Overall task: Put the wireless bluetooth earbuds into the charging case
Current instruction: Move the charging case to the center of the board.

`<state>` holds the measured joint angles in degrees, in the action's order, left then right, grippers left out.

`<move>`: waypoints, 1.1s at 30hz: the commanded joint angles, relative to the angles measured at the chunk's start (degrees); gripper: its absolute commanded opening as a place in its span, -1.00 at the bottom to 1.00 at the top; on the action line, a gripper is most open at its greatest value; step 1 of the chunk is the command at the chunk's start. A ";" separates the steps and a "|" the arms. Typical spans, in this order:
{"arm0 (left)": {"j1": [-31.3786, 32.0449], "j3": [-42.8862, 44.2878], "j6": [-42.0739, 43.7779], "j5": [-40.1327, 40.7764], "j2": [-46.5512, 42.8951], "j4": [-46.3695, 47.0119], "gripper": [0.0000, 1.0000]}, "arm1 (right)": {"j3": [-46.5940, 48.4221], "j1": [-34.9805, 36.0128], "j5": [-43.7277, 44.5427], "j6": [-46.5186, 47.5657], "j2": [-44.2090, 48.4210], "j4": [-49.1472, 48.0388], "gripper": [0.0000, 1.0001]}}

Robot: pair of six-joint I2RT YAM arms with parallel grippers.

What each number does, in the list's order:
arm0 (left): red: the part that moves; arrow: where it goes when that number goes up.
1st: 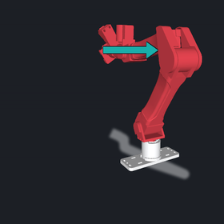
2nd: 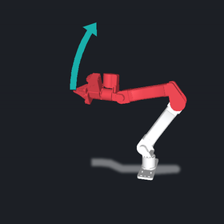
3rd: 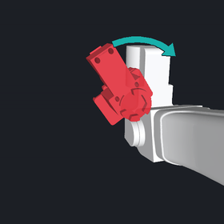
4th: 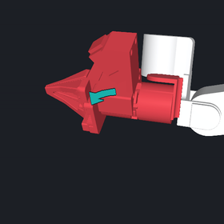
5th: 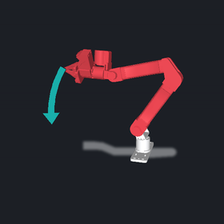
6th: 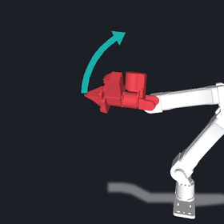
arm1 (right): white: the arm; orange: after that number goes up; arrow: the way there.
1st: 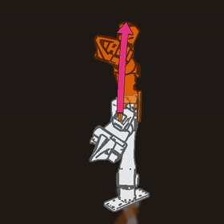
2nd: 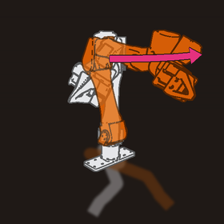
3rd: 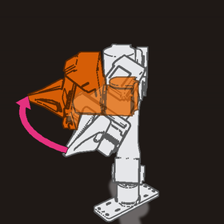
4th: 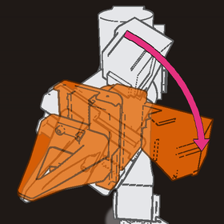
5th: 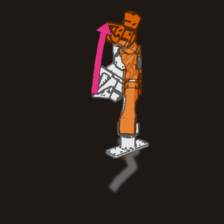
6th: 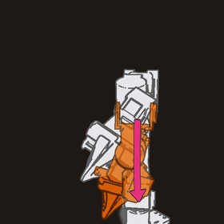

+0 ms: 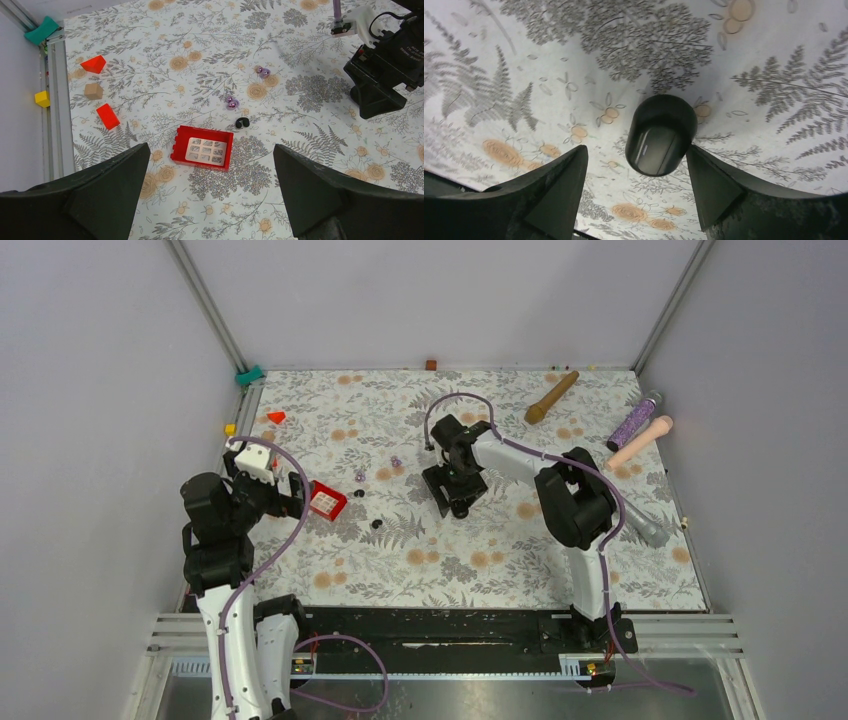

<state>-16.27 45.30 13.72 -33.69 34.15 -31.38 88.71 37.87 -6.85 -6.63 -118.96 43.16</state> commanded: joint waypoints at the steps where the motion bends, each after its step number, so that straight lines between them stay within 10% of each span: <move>1: -0.43 0.05 0.68 -0.77 0.17 1.85 0.97 | 0.50 -0.79 -8.31 3.53 3.42 1.72 0.60; 33: -0.56 0.08 0.70 -0.80 0.07 1.84 0.97 | -4.20 -9.89 -19.55 -8.81 -4.16 -3.91 0.15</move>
<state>-16.45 45.32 13.72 -33.69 34.24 -31.38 85.82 27.53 -26.79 -14.20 -121.19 39.51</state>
